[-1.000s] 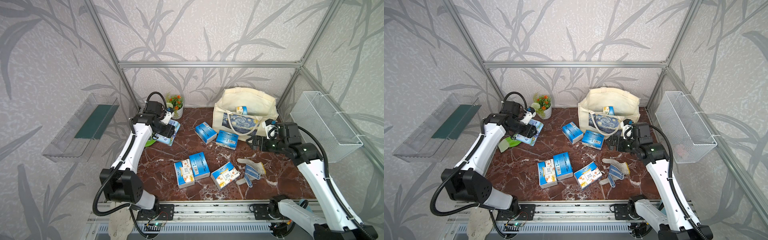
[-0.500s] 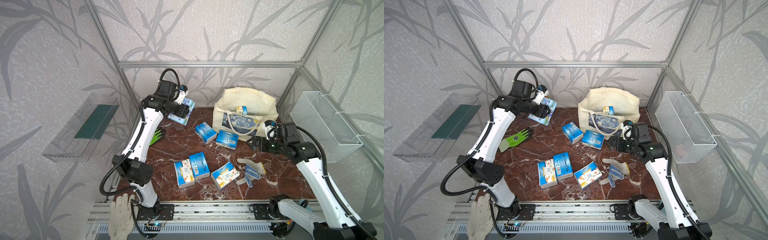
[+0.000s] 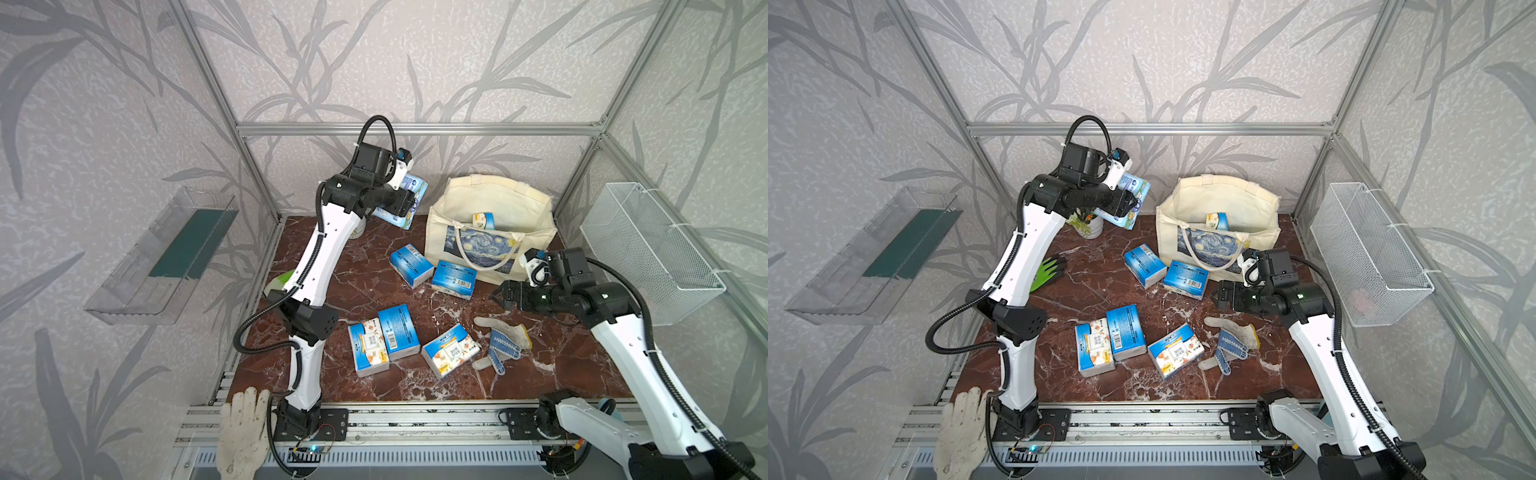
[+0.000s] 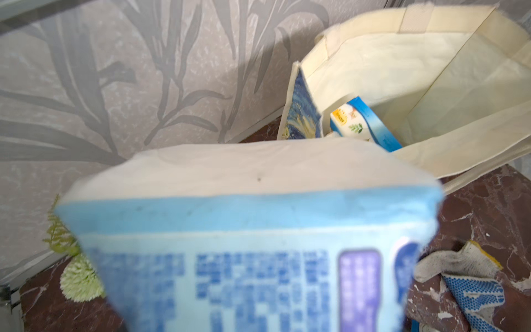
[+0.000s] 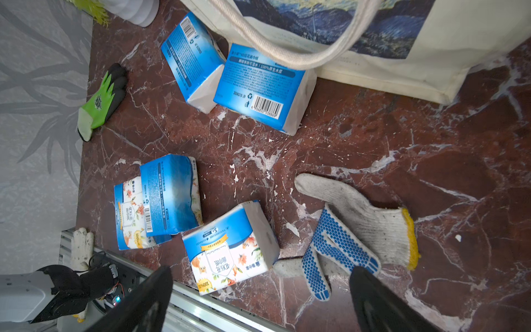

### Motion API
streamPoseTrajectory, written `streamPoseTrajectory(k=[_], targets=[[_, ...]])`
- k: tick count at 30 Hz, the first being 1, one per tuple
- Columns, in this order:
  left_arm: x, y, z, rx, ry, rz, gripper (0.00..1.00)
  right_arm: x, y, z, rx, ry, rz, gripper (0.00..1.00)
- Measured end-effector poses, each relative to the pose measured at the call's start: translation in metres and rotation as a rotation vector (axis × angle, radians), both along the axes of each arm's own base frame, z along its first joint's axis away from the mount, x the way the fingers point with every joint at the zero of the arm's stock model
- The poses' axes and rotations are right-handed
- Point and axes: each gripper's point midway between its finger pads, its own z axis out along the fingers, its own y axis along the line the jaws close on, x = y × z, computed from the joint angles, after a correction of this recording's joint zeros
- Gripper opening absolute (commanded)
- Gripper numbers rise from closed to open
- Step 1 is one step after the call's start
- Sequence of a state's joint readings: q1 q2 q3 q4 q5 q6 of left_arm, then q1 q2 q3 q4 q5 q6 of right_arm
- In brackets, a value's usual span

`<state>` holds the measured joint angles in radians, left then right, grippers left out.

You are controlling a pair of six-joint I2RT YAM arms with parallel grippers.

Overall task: Put tissues into the canvas bag
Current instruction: Place the pack of facial tissues in the canvas bag.

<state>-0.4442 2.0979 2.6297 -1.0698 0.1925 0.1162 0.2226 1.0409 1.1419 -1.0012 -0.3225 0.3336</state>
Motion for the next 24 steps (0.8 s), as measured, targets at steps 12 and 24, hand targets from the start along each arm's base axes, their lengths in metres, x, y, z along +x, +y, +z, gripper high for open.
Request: streamPoseTrajectory(k=[12,24], targets=[[0.005,-0.093,0.019,-0.096,-0.153,-0.102,0.70,-0.011,0.009,-0.010,0.005,0.082,-0.007,0.95],[0.011,-0.138,0.048,-0.173,-0.334,-0.128,0.69,-0.024,0.008,-0.019,-0.018,0.107,-0.041,0.94]])
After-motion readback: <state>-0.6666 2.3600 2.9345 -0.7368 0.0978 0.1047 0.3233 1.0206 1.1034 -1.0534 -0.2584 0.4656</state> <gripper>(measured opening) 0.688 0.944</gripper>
